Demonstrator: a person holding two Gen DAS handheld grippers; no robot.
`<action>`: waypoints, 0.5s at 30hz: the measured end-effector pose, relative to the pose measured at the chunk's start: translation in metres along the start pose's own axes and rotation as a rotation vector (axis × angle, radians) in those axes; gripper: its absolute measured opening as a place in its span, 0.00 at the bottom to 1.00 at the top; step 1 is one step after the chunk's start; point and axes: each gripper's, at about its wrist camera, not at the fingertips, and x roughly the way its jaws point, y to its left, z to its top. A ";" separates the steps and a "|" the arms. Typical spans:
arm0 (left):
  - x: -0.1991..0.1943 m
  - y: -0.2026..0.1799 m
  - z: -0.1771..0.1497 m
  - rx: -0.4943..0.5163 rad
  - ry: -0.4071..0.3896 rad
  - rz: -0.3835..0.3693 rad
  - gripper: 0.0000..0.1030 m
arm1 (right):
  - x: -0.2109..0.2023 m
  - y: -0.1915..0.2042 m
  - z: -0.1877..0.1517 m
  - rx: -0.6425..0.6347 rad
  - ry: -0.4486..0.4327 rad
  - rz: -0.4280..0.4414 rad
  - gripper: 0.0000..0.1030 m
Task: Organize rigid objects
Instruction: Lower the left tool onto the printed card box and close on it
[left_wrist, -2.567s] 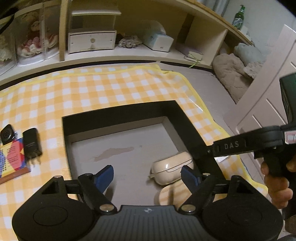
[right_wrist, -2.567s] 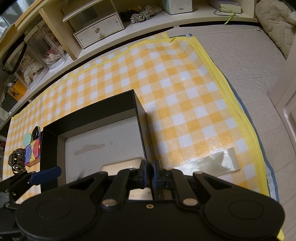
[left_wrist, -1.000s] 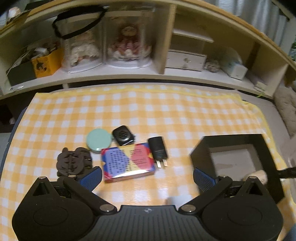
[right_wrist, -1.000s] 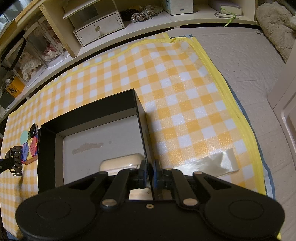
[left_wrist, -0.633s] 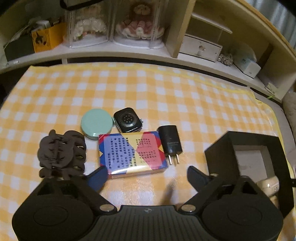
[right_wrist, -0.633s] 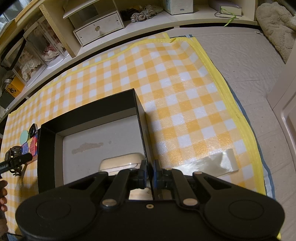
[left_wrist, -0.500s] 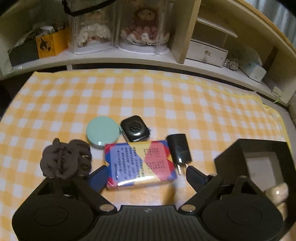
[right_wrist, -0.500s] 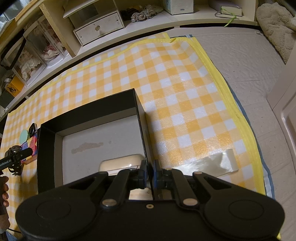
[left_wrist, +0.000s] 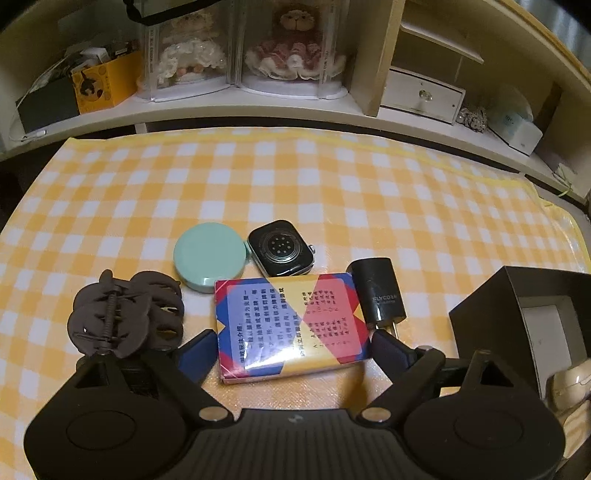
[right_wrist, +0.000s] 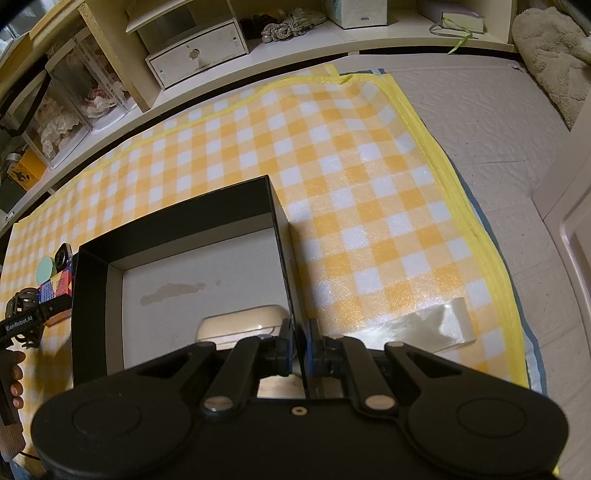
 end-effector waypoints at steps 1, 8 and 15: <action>-0.001 0.002 0.000 -0.014 -0.001 0.002 0.83 | 0.000 -0.001 0.000 0.000 0.000 0.000 0.07; -0.008 0.015 0.003 -0.070 0.038 -0.031 0.66 | 0.000 0.000 0.000 -0.003 0.000 -0.002 0.07; 0.002 -0.003 -0.002 -0.057 0.011 0.009 0.94 | 0.001 0.001 0.000 -0.005 0.002 -0.004 0.07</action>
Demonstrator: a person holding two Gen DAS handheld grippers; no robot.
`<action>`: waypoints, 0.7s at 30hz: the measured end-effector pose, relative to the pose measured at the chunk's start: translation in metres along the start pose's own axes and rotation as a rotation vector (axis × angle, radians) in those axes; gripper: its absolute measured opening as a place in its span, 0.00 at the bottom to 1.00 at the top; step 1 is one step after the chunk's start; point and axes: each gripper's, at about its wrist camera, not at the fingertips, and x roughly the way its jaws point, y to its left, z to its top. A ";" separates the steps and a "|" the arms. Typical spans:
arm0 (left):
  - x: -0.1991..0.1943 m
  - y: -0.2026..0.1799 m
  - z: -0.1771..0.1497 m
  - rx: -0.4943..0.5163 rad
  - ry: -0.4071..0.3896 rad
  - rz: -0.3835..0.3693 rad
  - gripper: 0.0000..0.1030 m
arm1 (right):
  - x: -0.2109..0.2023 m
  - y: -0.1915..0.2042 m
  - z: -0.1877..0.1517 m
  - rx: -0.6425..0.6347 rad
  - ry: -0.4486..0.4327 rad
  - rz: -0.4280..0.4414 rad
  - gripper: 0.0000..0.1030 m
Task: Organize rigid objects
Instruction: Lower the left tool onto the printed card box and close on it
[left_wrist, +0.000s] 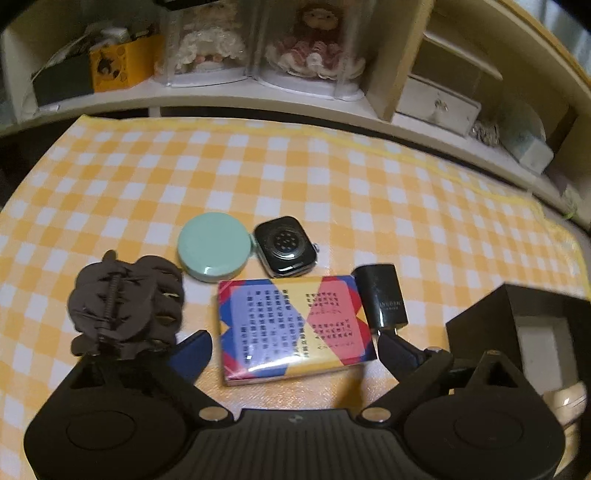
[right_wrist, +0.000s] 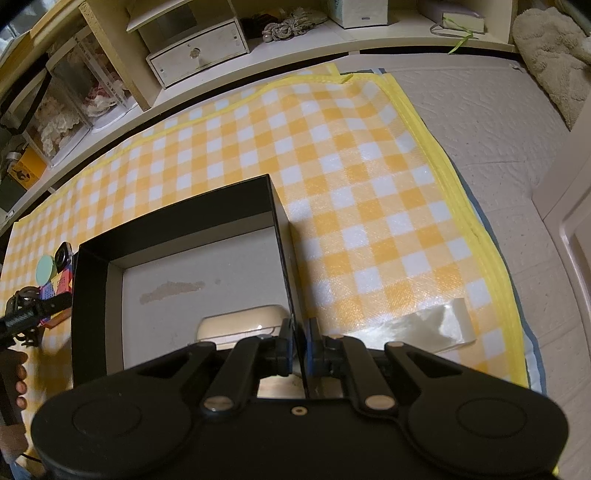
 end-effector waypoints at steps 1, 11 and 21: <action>0.001 -0.003 -0.001 0.019 -0.005 0.011 0.94 | 0.000 0.000 0.000 -0.002 0.000 -0.001 0.07; -0.004 0.000 -0.002 0.072 0.059 -0.002 0.89 | 0.000 0.000 0.000 -0.002 0.001 0.000 0.07; -0.020 -0.015 -0.028 0.258 0.201 -0.023 0.90 | 0.000 0.004 0.000 -0.008 0.004 -0.005 0.07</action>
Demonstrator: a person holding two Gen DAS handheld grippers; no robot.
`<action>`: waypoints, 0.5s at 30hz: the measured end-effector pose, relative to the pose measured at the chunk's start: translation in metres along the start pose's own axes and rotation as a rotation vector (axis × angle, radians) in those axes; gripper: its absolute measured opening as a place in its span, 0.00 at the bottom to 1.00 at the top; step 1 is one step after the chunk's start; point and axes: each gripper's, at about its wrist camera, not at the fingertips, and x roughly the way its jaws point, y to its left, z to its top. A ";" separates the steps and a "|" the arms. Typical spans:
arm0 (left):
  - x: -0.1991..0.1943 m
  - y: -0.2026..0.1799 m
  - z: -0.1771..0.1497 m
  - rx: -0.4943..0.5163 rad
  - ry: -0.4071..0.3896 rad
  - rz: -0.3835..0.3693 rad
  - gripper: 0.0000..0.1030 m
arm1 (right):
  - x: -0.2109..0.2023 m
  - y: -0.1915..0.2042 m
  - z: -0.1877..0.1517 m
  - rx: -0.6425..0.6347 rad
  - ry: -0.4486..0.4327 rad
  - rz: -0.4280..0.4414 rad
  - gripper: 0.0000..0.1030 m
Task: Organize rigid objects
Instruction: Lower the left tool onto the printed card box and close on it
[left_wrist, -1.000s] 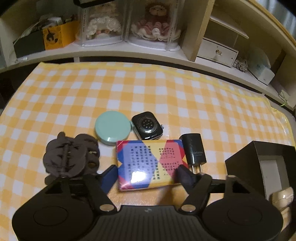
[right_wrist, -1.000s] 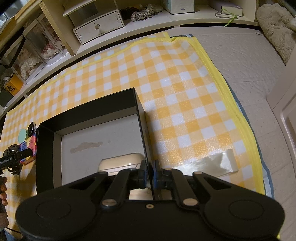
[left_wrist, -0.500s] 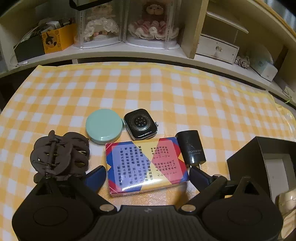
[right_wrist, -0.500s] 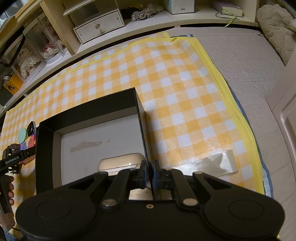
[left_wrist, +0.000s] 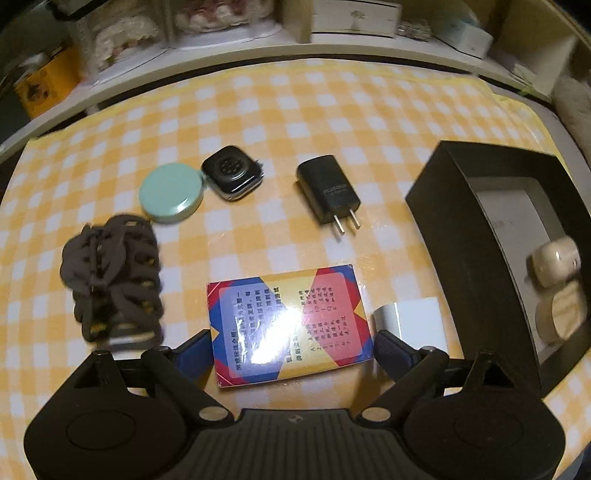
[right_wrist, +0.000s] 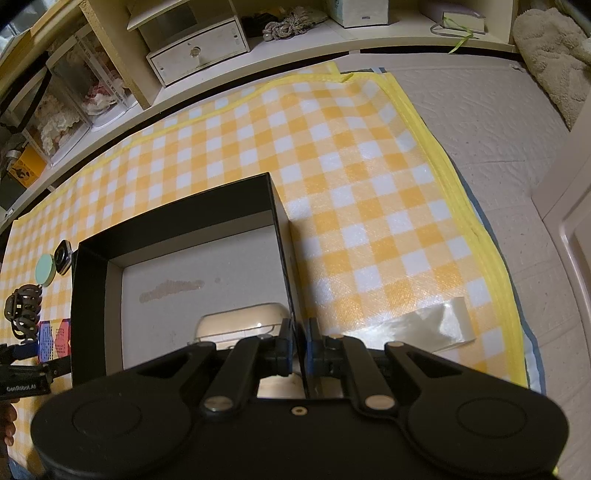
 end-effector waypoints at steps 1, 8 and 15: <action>0.001 -0.001 0.000 -0.020 0.003 0.005 0.90 | 0.000 0.000 0.000 -0.001 0.000 -0.001 0.07; 0.008 0.008 0.008 -0.181 -0.031 0.062 0.90 | -0.001 0.000 -0.001 -0.004 0.000 -0.004 0.07; 0.009 -0.002 0.011 -0.155 -0.038 0.059 0.86 | -0.003 0.001 -0.002 -0.007 0.001 -0.005 0.07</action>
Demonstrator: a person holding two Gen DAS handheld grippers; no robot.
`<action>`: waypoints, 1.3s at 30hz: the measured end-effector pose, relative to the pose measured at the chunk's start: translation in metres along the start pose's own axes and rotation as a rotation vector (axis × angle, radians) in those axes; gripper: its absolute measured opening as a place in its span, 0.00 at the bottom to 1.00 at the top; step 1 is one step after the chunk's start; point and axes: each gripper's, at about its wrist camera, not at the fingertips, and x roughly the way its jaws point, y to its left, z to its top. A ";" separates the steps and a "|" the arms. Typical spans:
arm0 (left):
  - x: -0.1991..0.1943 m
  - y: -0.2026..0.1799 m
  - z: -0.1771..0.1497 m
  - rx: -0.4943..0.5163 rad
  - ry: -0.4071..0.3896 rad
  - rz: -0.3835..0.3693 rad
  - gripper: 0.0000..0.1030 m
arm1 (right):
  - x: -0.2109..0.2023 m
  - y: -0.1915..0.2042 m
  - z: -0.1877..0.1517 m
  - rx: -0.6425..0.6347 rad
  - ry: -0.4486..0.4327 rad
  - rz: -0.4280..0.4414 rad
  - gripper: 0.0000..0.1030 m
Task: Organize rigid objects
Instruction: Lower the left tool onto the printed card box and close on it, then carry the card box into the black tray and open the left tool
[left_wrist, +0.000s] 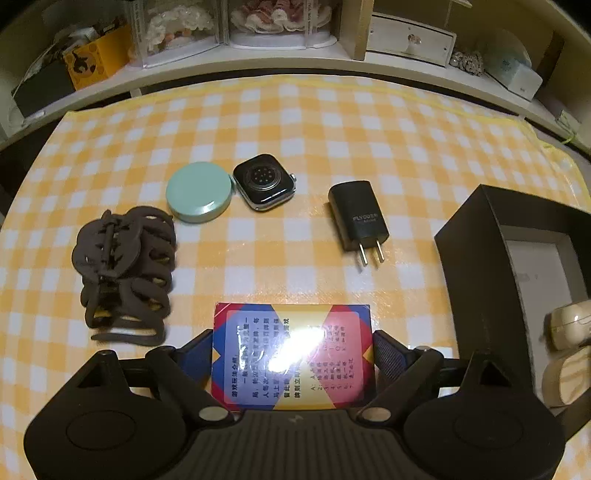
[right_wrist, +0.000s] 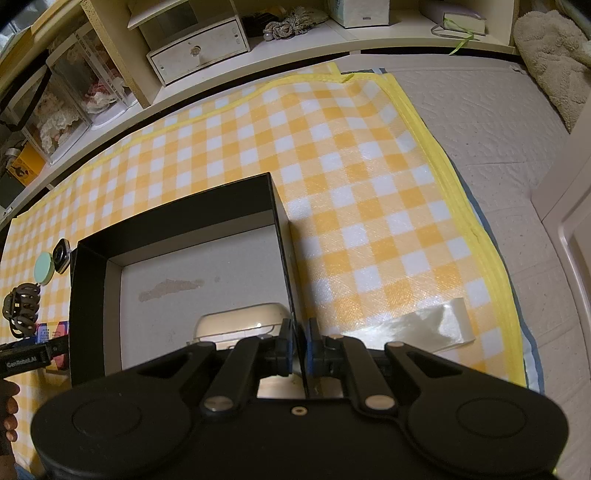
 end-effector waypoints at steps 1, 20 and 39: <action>-0.003 0.000 0.000 -0.005 -0.001 -0.004 0.86 | 0.000 0.001 0.000 0.001 0.000 0.000 0.07; -0.092 -0.079 0.042 -0.023 -0.201 -0.282 0.86 | -0.001 0.001 0.000 0.001 -0.001 0.004 0.07; -0.003 -0.188 0.051 -0.121 -0.067 -0.384 0.86 | 0.001 0.003 0.002 -0.019 -0.008 0.005 0.07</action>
